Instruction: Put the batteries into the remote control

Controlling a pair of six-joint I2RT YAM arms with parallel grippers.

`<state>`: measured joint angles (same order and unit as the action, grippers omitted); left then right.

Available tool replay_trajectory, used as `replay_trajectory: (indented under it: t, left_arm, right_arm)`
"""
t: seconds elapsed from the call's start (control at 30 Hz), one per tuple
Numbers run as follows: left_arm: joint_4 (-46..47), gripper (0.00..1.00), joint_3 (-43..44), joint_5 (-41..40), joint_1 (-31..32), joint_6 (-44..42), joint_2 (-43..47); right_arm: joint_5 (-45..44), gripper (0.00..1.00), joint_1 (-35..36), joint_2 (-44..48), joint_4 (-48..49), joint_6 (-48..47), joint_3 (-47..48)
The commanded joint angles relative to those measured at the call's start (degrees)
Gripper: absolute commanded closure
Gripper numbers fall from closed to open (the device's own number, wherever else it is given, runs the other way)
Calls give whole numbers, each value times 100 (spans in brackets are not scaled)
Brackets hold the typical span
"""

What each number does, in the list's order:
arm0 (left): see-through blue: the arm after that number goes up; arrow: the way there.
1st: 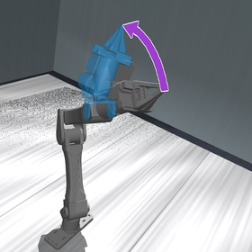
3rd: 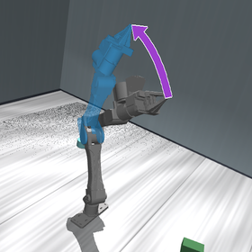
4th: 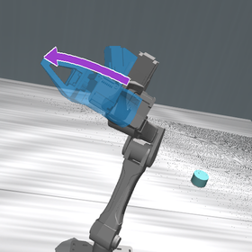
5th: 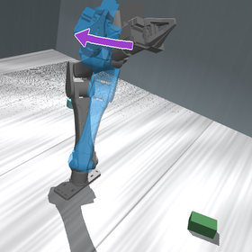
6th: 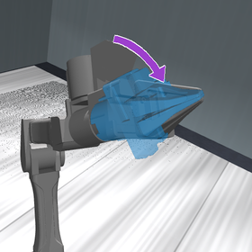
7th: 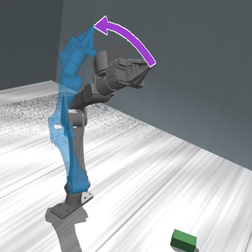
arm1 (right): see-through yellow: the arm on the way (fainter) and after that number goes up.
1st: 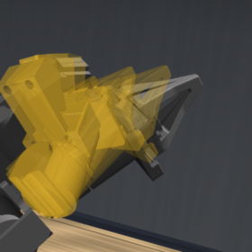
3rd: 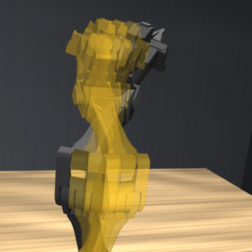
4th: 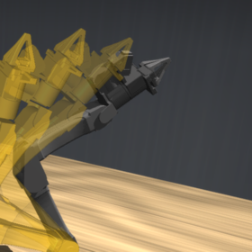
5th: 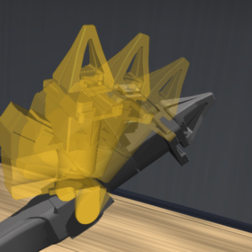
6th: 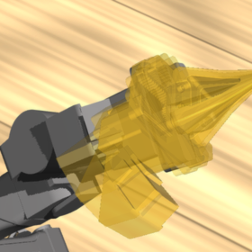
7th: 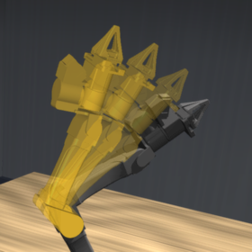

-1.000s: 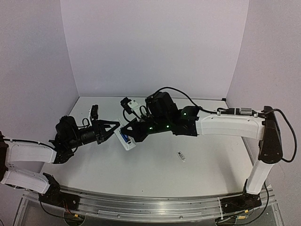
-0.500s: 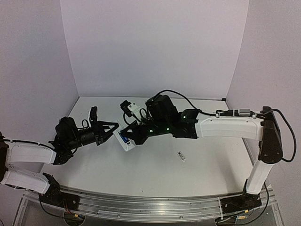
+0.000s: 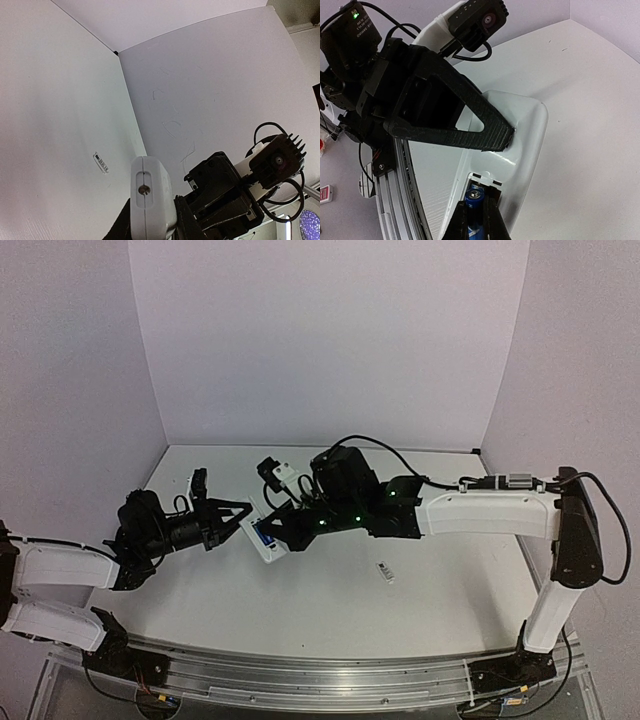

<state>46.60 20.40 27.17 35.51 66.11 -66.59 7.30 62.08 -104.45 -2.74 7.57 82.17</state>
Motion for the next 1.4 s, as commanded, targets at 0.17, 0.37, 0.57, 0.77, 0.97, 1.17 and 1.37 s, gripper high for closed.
replay_trajectory:
  t: [0.17, 0.37, 0.57, 0.77, 0.97, 1.17, 1.37]
  left_arm:
    - [932, 100, 330, 322, -26, 89, 152]
    - [825, 100, 436, 450, -26, -23, 107]
    - [625, 100, 549, 534, -26, -162, 99]
    - [469, 100, 617, 594, -26, -268, 89]
    - [186, 100, 699, 605, -22, -409, 134]
    - [-32, 100, 795, 681, -26, -545, 146]
    - [52, 100, 762, 714, -25, -445, 132]
  right_arm:
    - [-342, 93, 2, -84, -420, 218, 132]
    - [-424, 85, 0, -124, -426, 239, 177]
    - [-534, 85, 1, -159, -430, 254, 230]
    - [-626, 88, -3, -200, -445, 240, 285]
    - [-678, 93, -8, -307, -633, 228, 437]
    - [-730, 100, 1, -360, -657, 245, 502]
    - [-993, 100, 1, -444, -297, 261, 593]
